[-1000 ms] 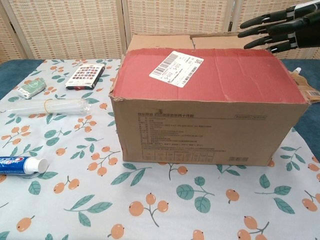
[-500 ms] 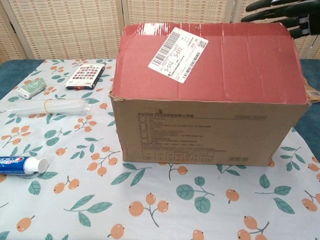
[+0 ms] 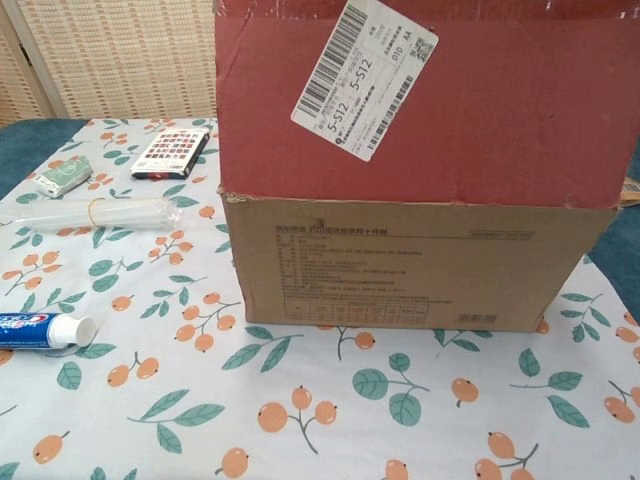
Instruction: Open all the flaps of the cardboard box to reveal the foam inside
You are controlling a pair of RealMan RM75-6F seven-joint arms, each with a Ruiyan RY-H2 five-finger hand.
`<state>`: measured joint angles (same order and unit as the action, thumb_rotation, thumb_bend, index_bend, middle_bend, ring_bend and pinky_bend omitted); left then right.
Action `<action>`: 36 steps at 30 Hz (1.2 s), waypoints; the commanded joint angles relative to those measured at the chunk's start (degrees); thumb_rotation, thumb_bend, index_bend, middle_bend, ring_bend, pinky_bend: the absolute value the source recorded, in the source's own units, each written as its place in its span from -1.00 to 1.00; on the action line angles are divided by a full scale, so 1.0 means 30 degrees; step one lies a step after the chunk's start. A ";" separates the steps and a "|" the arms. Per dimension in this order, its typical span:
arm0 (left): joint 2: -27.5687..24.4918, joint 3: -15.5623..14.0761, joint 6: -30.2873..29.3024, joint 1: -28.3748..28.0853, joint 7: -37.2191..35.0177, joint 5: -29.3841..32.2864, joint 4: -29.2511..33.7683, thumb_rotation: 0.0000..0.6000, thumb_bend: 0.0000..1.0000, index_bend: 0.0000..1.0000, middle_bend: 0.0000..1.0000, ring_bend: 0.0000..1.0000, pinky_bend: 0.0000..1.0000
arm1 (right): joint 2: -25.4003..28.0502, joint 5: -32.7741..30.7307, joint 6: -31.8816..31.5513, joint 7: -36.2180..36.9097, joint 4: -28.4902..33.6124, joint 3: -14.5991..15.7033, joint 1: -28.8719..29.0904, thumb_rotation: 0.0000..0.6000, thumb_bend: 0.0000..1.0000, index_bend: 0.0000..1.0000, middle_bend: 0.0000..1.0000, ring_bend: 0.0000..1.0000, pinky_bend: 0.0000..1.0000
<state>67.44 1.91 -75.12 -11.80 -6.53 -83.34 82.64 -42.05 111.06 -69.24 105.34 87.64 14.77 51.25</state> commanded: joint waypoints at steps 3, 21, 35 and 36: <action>0.0079 -0.0057 -0.0320 0.0081 0.0596 -0.0180 0.0148 1.00 0.11 -1.00 -1.00 -1.00 -1.00 | 0.1890 0.0433 -0.0332 -0.2567 0.2651 0.0566 -0.0914 1.00 -0.23 -0.66 -0.88 -0.82 -0.40; 0.0318 -0.0107 -0.1050 0.0358 0.2028 -0.0376 0.0733 1.00 0.11 -1.00 -1.00 -1.00 -1.00 | 0.2384 0.2411 -0.1643 -0.6581 0.4021 0.2029 -0.4275 1.00 -0.23 -0.66 -0.90 -0.85 -0.40; 0.0157 -0.0220 -0.0815 0.0261 0.1652 -0.0559 0.0719 1.00 0.11 -1.00 -1.00 -1.00 -1.00 | 0.1238 -0.2694 0.1149 -1.9033 0.5857 -0.1591 -0.4753 1.00 -0.23 -0.46 -0.93 -0.92 -0.93; 0.0153 -0.0194 -0.0874 0.0295 0.1737 -0.0507 0.0747 1.00 0.11 -1.00 -1.00 -1.00 -1.00 | 0.1114 -0.3330 0.1532 -2.1116 0.6092 -0.2184 -0.4611 1.00 -0.23 -0.41 -0.94 -0.94 -0.97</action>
<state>67.92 1.28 -77.63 -10.99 -1.49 -84.96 84.83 -36.93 109.97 -69.04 61.86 102.37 15.12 37.49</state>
